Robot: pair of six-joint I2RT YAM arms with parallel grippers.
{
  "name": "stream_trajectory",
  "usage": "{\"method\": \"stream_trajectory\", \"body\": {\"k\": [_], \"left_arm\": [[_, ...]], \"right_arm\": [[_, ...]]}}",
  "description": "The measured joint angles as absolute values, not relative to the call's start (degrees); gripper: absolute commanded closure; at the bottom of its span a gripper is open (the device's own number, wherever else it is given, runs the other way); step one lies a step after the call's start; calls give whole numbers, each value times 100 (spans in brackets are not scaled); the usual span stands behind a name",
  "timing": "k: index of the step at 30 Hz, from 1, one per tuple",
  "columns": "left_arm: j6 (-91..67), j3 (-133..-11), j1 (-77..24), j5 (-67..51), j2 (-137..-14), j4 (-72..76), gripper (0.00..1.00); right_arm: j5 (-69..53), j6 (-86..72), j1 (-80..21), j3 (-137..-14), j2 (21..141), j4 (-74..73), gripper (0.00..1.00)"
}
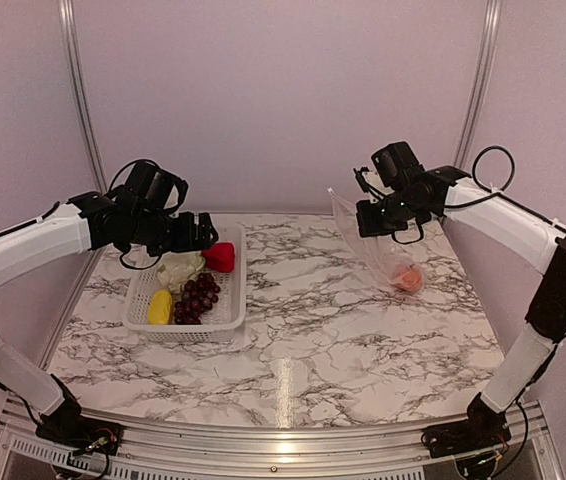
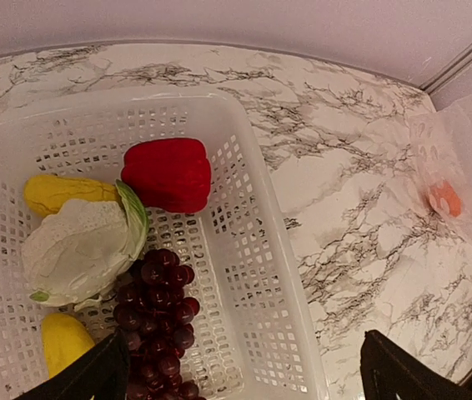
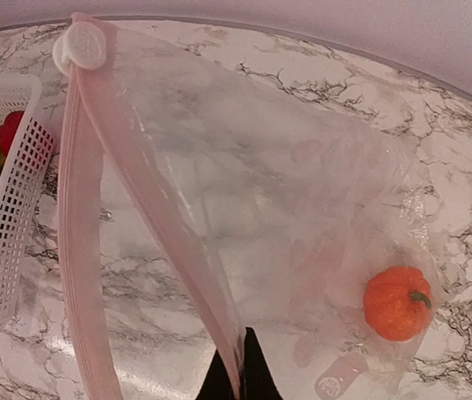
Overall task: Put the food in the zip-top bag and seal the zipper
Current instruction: Pick up the fake vegetable from the bin.
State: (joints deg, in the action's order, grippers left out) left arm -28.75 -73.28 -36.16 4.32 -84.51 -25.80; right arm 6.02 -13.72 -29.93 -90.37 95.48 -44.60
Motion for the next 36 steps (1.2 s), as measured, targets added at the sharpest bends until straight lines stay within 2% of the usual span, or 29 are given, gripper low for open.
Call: {"method": "stream_trajectory", "body": {"k": [9, 15, 23, 28, 36], "left_arm": [[-2375, -7631, -3498, 2445, -8300, -3212, 2], [-1592, -7424, -3433, 2270, -8329, -3166, 20], [-1780, -7415, -3433, 1481, -8927, -3238, 27], [-1999, -7758, -3433, 1229, -9682, -3653, 26], [-1603, -9006, -3382, 1702, -10263, -4219, 13]], "right_arm": [[233, -1479, -3299, -9063, 9568, -4152, 100], [30, -1500, -3347, -9290, 9765, -4158, 100], [-148, -1498, -3369, -9308, 9817, -4160, 100], [-279, -1503, -3376, -9308, 9856, -4154, 100], [-399, -1492, -3380, -9308, 9922, -4136, 100]]}}
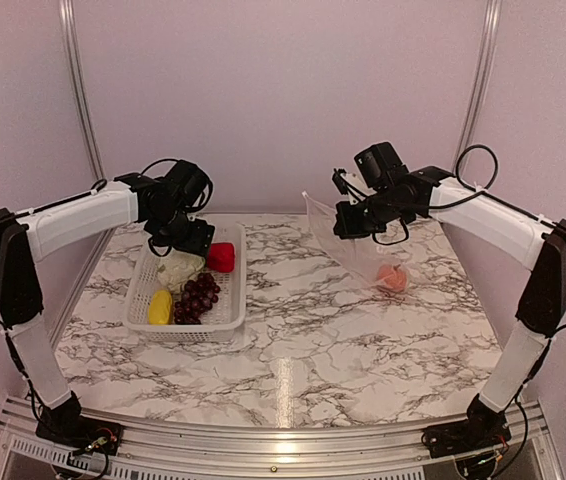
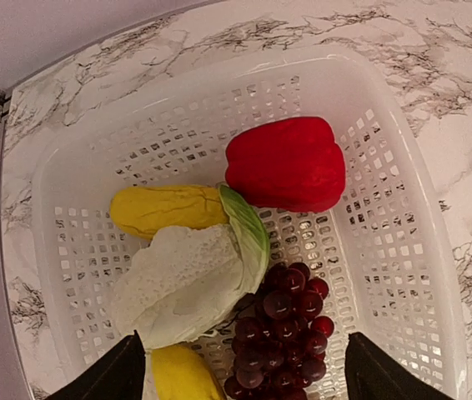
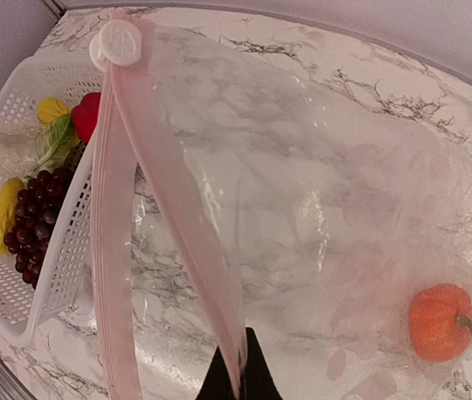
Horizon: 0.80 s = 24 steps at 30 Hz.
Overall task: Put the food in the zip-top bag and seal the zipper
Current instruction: Pick up the fake vegetable from the bin.
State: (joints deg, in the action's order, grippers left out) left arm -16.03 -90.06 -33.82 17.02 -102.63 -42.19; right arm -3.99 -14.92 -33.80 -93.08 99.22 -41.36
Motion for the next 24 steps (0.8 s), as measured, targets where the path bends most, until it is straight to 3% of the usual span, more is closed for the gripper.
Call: {"method": "stream_trajectory", "body": {"k": [6, 14, 24], "left_arm": [[-937, -9404, -3170, 2171, -10659, -4294, 5], [-360, -9354, -2724, 2143, -10862, -4320, 6], [-123, -8912, -2598, 1055, -10862, -4169, 13]], "right_arm": [[-403, -1490, -3380, -9308, 9924, -4139, 100], [-427, -1490, -3380, -9314, 9985, -4143, 100], [-462, -1492, -3382, -9317, 10007, -4156, 100]]}}
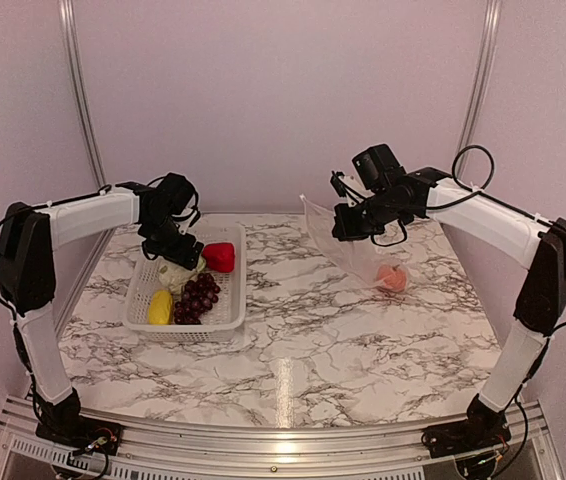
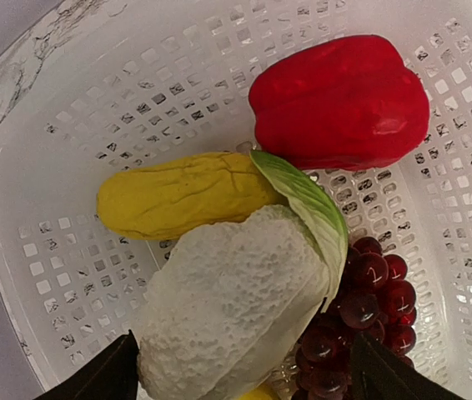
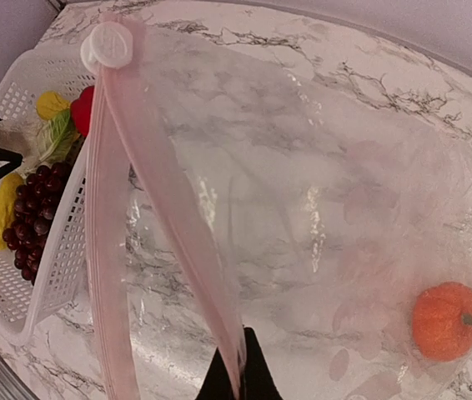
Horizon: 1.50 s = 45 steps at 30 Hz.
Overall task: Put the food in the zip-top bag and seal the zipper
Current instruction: Pick up the fake vegetable from the bin.
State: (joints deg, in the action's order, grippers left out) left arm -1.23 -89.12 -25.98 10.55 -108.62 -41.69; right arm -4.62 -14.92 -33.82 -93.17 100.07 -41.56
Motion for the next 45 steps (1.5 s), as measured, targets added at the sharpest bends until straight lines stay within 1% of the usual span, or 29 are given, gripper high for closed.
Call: {"method": "stream_trajectory", "body": {"k": [4, 7, 9, 16, 22, 25, 27, 35, 37, 45], "left_arm": [[-73, -8855, -2598, 945, -10849, -4056, 17], [-23, -8724, -2582, 945, -10761, -4003, 22], [69, -8586, -2598, 961, -10661, -3966, 28], [252, -8372, -2665, 1166, -10477, -3959, 53], [224, -8453, -2679, 1310, -10475, -4088, 64], [152, -8611, -2694, 1319, -10475, -4281, 67], [104, -8781, -2705, 1358, -10475, -4423, 71], [-495, -9557, -2714, 1358, -10394, -4635, 77], [-674, -9690, -2718, 1267, -10304, -4644, 77], [-1402, -10055, -2808, 615, -9924, -4488, 83]], "right_arm": [[-467, -1494, -3382, -9317, 10009, -4158, 100], [-469, -1498, -3382, -9310, 10009, -4156, 100], [-469, -1498, -3382, -9308, 10009, -4156, 100], [-513, -1503, -3382, -9306, 10009, -4156, 100], [-528, -1500, -3382, -9306, 10009, -4156, 100], [-528, -1500, -3382, -9306, 10009, -4156, 100], [-528, -1500, -3382, -9308, 10009, -4158, 100], [-521, -1483, -3382, -9522, 10138, -4250, 100], [-519, -1474, -3382, -9598, 10175, -4274, 100], [-484, -1470, -3382, -9926, 10405, -4377, 100]]}}
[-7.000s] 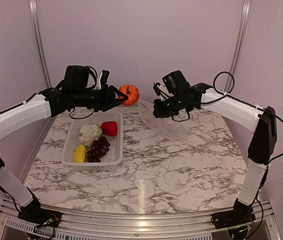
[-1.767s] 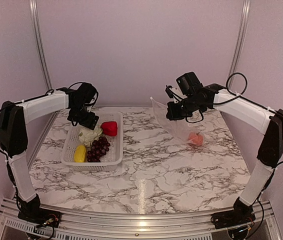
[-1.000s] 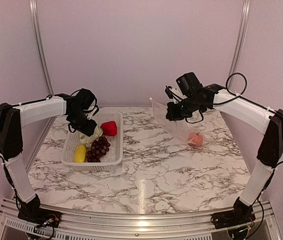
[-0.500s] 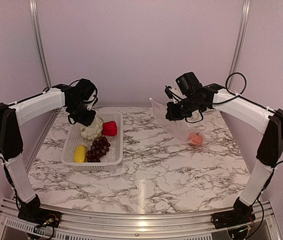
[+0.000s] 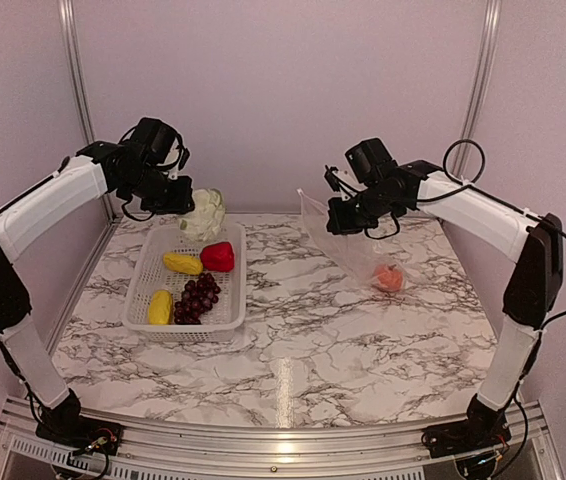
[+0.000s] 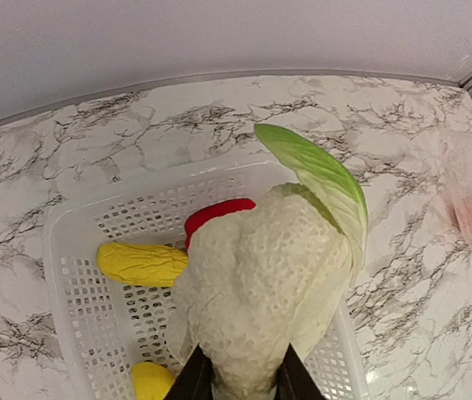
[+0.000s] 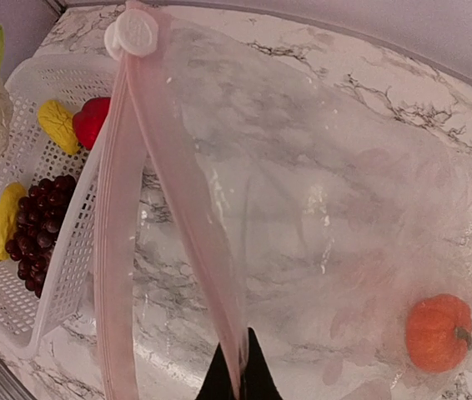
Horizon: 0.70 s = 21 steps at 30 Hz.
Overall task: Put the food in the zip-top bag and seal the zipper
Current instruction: Pick up the fake vegetable from the bin, then place the fake vegetable in the zipper food storage bag.
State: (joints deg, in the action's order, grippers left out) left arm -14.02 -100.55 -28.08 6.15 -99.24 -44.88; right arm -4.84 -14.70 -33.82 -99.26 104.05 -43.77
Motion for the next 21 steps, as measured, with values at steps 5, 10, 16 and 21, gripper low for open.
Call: {"method": "stream_trajectory", "body": {"k": [5, 10, 16, 21], "left_arm": [[-2086, -9998, -2886, -110, -9662, -3896, 88], [-2888, -9830, -3011, -720, -9535, -3114, 97], [-3420, -9520, -3288, -1153, -9533, -2399, 100], [-3682, -9459, -3514, -1446, -9533, -1874, 100]], "right_arm": [[-493, -1483, -3382, -10068, 10580, -4377, 100], [-534, -1511, -3382, -10235, 10707, -4375, 100], [-578, -1608, -3389, -10519, 10860, -4375, 100], [-604, -1675, -3415, -10685, 10951, -4366, 100]]}}
